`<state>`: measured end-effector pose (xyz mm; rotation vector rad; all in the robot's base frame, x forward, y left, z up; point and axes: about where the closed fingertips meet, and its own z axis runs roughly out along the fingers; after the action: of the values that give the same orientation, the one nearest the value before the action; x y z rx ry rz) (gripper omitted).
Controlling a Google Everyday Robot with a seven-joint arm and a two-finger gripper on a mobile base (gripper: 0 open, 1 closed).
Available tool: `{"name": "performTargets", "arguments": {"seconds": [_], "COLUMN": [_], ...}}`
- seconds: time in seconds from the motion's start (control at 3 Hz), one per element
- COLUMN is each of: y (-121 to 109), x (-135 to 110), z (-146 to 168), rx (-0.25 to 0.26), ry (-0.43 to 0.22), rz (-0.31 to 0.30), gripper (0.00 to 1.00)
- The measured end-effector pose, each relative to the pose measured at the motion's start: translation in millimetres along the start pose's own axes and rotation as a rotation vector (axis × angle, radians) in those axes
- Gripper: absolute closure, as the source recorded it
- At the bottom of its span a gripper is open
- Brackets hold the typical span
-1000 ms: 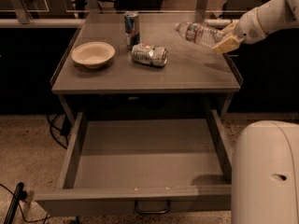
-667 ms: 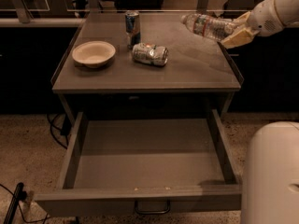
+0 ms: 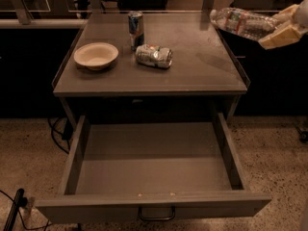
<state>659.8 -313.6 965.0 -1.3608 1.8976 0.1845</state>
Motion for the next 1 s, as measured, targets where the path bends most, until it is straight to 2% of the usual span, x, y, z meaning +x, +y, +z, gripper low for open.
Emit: {"name": "performTargets", "arguments": {"seconds": [0.33,0.67,1.0], "y": [22.4,37.3,37.1], "x": [3.1,13.1,12.7], "z": [-52.7,-47.2,-44.5], "rx": [0.076,0.05,0.046], "ry": [-0.007,0.006,0.006], "rz": [-0.001,0.021,0.021], "gripper": [1.0,1.0,1.0]}}
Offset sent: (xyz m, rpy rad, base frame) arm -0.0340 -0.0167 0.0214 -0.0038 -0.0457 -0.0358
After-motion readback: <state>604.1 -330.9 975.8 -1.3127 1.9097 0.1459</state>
